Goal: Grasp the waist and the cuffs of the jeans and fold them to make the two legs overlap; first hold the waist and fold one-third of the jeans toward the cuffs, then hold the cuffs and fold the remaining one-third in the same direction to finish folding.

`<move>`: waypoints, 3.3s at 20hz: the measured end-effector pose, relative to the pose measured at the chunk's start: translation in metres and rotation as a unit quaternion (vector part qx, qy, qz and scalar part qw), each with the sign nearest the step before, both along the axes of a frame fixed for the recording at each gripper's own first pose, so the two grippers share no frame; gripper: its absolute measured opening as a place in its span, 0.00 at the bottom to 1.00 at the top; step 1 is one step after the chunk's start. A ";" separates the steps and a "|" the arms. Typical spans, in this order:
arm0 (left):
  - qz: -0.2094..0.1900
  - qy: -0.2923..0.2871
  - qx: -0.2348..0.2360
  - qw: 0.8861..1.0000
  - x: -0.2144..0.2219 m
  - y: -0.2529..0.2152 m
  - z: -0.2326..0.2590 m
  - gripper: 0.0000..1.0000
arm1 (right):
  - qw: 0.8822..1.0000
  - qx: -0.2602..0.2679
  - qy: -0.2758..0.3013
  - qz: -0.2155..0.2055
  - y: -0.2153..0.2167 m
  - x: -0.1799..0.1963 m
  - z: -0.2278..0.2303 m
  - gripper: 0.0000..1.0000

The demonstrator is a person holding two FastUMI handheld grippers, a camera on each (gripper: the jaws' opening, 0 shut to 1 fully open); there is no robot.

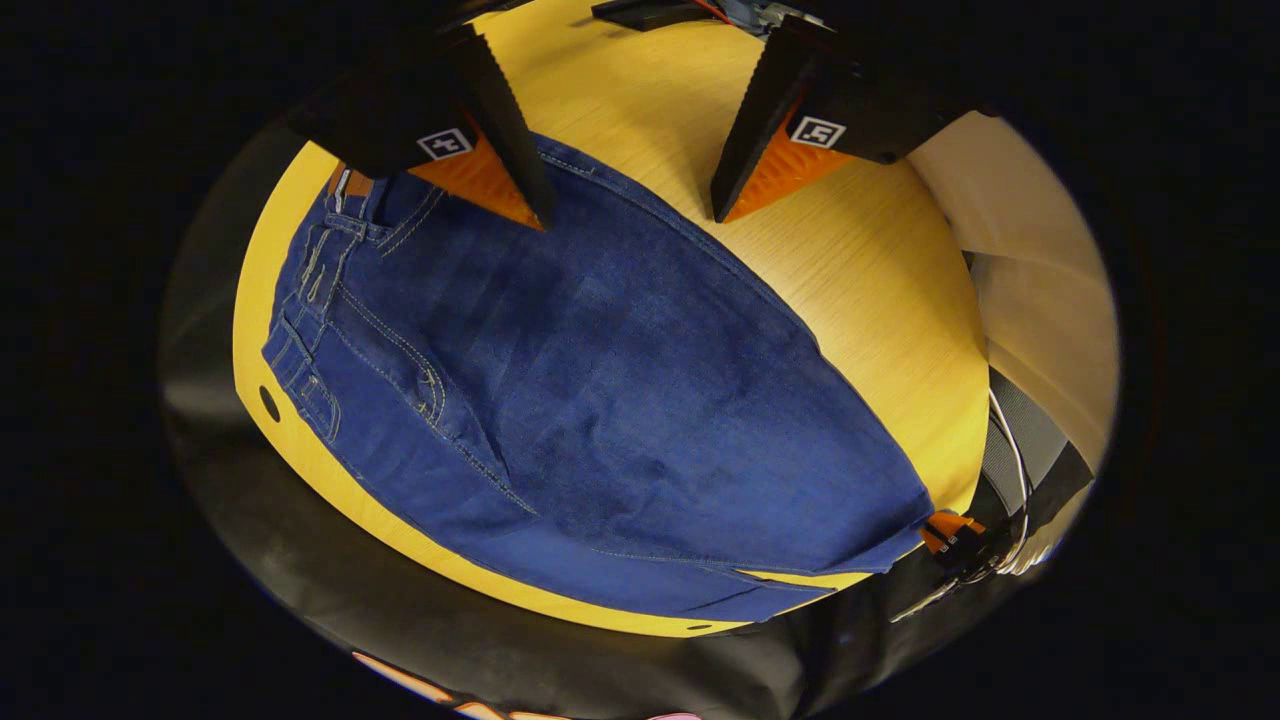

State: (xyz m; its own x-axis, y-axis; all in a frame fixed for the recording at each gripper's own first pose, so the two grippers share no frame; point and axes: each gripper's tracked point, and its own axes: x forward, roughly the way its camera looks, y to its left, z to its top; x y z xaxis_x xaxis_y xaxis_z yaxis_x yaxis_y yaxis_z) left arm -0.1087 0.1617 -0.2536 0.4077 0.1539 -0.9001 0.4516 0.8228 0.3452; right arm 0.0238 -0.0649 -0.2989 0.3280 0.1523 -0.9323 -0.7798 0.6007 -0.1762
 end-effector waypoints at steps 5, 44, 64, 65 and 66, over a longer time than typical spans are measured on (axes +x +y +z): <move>0.016 -0.002 -0.010 1.000 -0.005 0.001 -0.002 0.00 | 0.999 0.005 -0.021 0.035 0.013 -0.002 0.006 0.42; 0.185 -0.350 0.066 0.916 0.301 0.085 0.184 0.00 | 0.911 0.156 -0.250 -0.288 0.068 0.285 0.103 0.02; 0.176 -0.487 -0.066 0.853 0.319 0.012 0.217 0.94 | 0.873 0.191 -0.270 -0.358 -0.013 0.287 0.139 0.96; 0.168 -0.495 -0.075 0.849 0.315 0.005 0.225 0.94 | 0.871 0.184 -0.269 -0.368 -0.033 0.277 0.140 0.95; 0.164 -0.501 -0.081 0.846 0.310 -0.002 0.235 0.95 | 0.867 0.178 -0.268 -0.380 -0.053 0.266 0.140 0.95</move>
